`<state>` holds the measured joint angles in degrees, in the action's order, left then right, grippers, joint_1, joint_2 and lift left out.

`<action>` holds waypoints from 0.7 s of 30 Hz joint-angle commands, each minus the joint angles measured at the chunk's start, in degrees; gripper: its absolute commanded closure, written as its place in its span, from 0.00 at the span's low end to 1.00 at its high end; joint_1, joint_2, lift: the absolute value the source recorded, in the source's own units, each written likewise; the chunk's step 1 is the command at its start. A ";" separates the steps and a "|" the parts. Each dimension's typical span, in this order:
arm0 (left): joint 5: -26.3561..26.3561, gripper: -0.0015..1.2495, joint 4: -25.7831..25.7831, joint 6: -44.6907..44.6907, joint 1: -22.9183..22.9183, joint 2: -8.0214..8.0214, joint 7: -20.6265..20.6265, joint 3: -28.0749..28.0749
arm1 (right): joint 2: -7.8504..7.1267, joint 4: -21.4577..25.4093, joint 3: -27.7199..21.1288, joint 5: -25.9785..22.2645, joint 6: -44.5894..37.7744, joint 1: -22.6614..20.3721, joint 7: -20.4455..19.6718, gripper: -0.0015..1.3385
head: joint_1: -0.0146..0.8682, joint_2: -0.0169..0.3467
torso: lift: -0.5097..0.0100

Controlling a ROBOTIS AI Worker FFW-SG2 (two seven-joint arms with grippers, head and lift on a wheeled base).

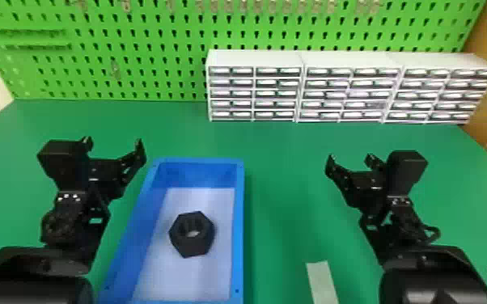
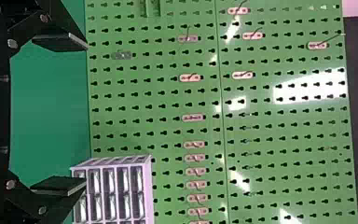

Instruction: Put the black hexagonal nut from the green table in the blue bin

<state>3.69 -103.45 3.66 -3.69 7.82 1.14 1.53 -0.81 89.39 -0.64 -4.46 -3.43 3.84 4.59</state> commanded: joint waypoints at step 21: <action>0.00 0.20 0.00 0.12 0.00 0.00 0.00 0.06 | 0.02 0.00 0.11 -0.02 0.00 -0.06 0.07 0.26 | 0.79 0.19 | 0.79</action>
<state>3.69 -103.45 3.78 -3.76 7.82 1.14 1.55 -0.79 89.39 -0.60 -4.48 -3.43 3.73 4.63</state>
